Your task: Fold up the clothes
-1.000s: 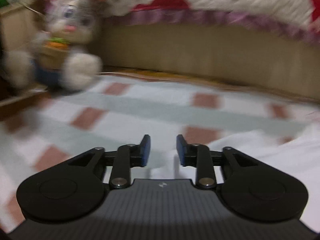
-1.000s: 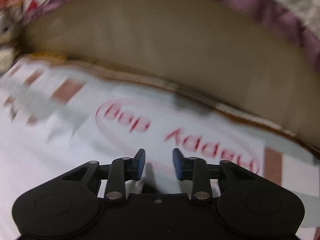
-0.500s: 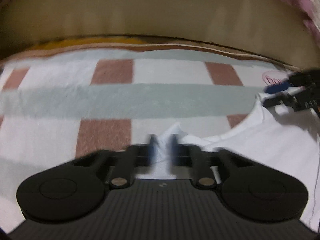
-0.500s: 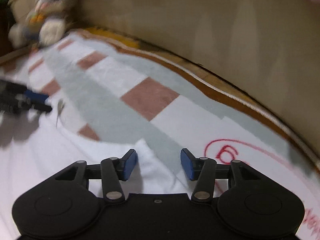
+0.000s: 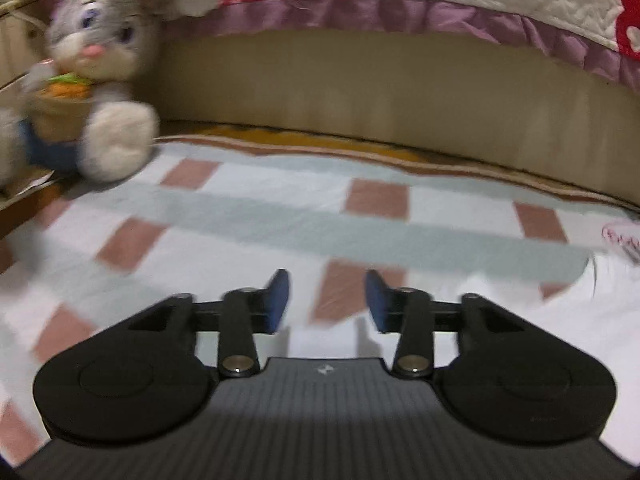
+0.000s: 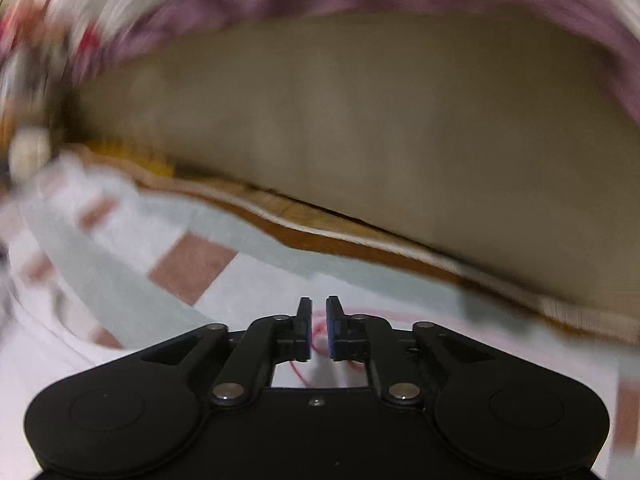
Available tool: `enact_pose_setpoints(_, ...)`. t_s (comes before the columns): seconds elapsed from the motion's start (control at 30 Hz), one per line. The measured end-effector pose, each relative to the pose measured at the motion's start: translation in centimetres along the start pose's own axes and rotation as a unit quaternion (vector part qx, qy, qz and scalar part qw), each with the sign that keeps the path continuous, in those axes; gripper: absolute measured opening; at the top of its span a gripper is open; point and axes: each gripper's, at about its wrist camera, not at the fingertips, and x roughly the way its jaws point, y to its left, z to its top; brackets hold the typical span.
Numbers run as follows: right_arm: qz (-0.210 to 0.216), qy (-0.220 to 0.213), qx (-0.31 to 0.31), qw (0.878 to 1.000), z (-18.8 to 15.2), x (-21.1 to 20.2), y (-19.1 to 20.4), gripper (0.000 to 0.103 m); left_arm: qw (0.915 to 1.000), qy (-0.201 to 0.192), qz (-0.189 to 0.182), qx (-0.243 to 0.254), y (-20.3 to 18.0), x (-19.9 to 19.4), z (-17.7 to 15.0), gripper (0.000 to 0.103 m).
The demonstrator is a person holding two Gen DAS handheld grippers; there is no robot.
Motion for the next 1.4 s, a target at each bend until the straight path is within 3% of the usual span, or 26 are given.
enact_pose_setpoints(0.03, 0.016, -0.002, 0.023, 1.0, -0.6, -1.1, -1.1, 0.039, 0.9999, 0.005, 0.001, -0.009, 0.9, -0.6, -0.8, 0.046)
enact_pose_setpoints(0.07, 0.03, -0.005, 0.041, 0.999, -1.3, -2.3, -2.1, 0.044, 0.9996, 0.012, -0.001, -0.025, 2.0, -1.1, -1.8, 0.049)
enact_pose_setpoints(0.13, 0.049, 0.018, 0.034, 0.998, -3.1, -3.5, -3.0, 0.049, 0.9983, 0.025, -0.004, -0.053, 4.1, -2.0, -3.7, 0.051)
enact_pose_setpoints(0.23, 0.046, 0.029, 0.032, 0.998, -6.0, -4.4, -3.9, 0.057, 0.998, 0.038, -0.024, -0.045, 5.5, -2.4, -5.0, 0.053)
enact_pose_setpoints(0.37, 0.034, 0.028, 0.07, 0.997, -8.8, -3.9, -5.3, 0.061, 0.9941, 0.027, -0.069, -0.079, 6.2, -2.1, -4.9, 0.057)
enact_pose_setpoints(0.43, 0.033, 0.017, 0.078, 0.996, -9.2, -3.9, -5.6, 0.062, 0.9895, 0.028, -0.096, -0.105, 6.1, -1.3, -4.8, 0.061)
enact_pose_setpoints(0.5, 0.031, 0.021, 0.06, 0.997, -8.8, -3.6, -5.2, 0.062, 0.9889, 0.032, -0.105, -0.101, 5.4, -0.2, -5.0, 0.059)
enact_pose_setpoints(0.53, 0.031, 0.023, 0.05, 0.998, -8.7, -3.4, -5.0, 0.062, 0.9927, 0.039, -0.081, -0.081, 4.7, 0.2, -5.1, 0.054)
enact_pose_setpoints(0.57, 0.03, 0.026, 0.04, 0.998, -8.5, -3.2, -4.9, 0.058, 0.9955, 0.045, -0.056, -0.061, 4.0, 0.6, -5.3, 0.036)
enact_pose_setpoints(0.6, 0.023, 0.031, 0.017, 0.999, -8.3, -3.0, -4.5, 0.051, 0.9973, 0.048, -0.033, -0.044, 3.5, 0.7, -5.4, 0.037)
enact_pose_setpoints(0.63, 0.015, 0.036, -0.008, 0.999, -8.2, -2.8, -4.0, 0.033, 0.9978, 0.044, -0.029, -0.041, 3.4, 0.5, -5.3, 0.036)
enact_pose_setpoints(0.67, 0.003, 0.039, -0.018, 0.999, -8.0, -2.7, -3.9, 0.028, 0.9981, 0.045, -0.016, -0.04, 3.4, 0.4, -5.1, 0.038)
enact_pose_setpoints(0.7, -0.01, 0.042, -0.024, 0.999, -7.8, -2.7, -4.0, 0.026, 0.9983, 0.045, 0.014, -0.034, 3.3, 0.1, -4.8, 0.04)
enact_pose_setpoints(0.73, -0.025, 0.038, -0.015, 0.999, -7.6, -3.3, -4.1, 0.032, 0.9982, 0.042, 0.036, -0.024, 3.2, -0.3, -4.5, 0.041)
enact_pose_setpoints(0.8, -0.057, 0.029, 0.008, 0.998, -7.2, -4.7, -4.5, 0.033, 0.9971, 0.029, 0.069, -0.012, 2.9, -1.7, -3.7, 0.037)
enact_pose_setpoints(0.87, -0.089, 0.019, 0.031, 0.995, -6.8, -6.0, -4.9, 0.039, 0.9974, 0.016, 0.07, -0.008, 2.2, -3.7, -2.9, 0.041)
enact_pose_setpoints(0.9, -0.056, 0.025, 0.072, 0.996, -7.1, -7.1, -5.6, 0.042, 0.999, 0.014, 0.041, -0.013, 1.7, -4.7, -2.7, 0.041)
enact_pose_setpoints(0.97, 0.025, 0.044, 0.154, 0.987, -8.2, -9.0, -6.9, 0.061, 0.9993, 0.022, -0.019, -0.024, -0.4, -6.2, -2.7, 0.041)
enact_pose_setpoints(1.07, 0.121, 0.103, 0.212, 0.964, -11.7, -11.3, -6.9, 0.063, 0.9922, 0.048, -0.113, -0.02, -5.1, -7.7, -3.8, 0.045)
enact_pose_setpoints(1.13, 0.157, 0.139, 0.223, 0.952, -14.5, -12.7, -6.1, 0.063, 0.978, 0.077, -0.188, 0.046, -10.5, -8.3, -5.9, 0.047)
enact_pose_setpoints(1.23, 0.159, 0.158, 0.23, 0.947, -17.9, -14.7, -5.4, 0.063, 0.968, 0.119, -0.19, 0.114, -16.8, -8.7, -8.3, 0.047)
enact_pose_setpoints(1.3, 0.143, 0.179, 0.232, 0.945, -19.3, -15.2, -5.1, 0.063, 0.9633, 0.154, -0.195, 0.101, -18.3, -8.7, -9.3, 0.047)
enact_pose_setpoints(1.4, 0.119, 0.195, 0.227, 0.947, -20.4, -16.1, -4.7, 0.063, 0.9629, 0.188, -0.18, 0.072, -18.4, -8.5, -11.1, 0.047)
